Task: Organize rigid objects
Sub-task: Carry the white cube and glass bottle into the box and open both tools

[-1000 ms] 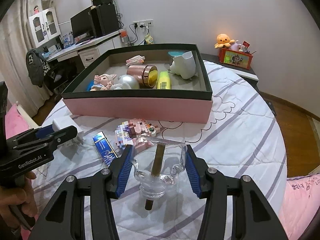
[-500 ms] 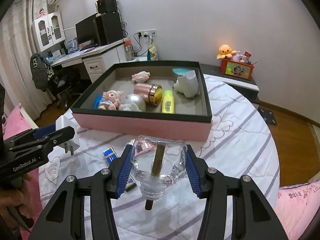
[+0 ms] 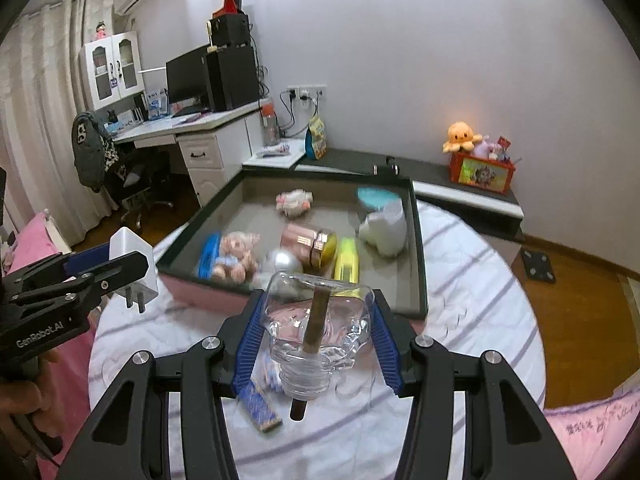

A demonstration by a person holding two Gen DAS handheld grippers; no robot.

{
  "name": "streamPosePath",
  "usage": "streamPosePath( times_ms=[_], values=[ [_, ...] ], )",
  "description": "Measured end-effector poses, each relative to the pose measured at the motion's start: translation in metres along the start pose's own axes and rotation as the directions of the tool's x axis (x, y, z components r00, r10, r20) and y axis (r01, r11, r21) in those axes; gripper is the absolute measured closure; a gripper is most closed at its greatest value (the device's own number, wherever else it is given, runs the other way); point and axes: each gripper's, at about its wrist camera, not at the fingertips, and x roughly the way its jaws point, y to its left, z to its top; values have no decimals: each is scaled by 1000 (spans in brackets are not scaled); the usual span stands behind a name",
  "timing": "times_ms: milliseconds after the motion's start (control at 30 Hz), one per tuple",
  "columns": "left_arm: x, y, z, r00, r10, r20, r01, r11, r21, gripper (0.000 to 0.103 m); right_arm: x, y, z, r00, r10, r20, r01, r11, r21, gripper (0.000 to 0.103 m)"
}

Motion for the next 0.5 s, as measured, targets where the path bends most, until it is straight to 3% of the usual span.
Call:
streamPosePath(
  times_ms=[233, 500],
  values=[
    [13, -2, 39, 998, 1, 55, -3, 1000, 24, 50, 17, -11, 36, 999, -4, 34, 5, 1000, -4, 51],
    [43, -5, 61, 999, -6, 52, 4, 999, 37, 50, 60, -28, 49, 1000, -12, -17, 13, 1000, 16, 51]
  ],
)
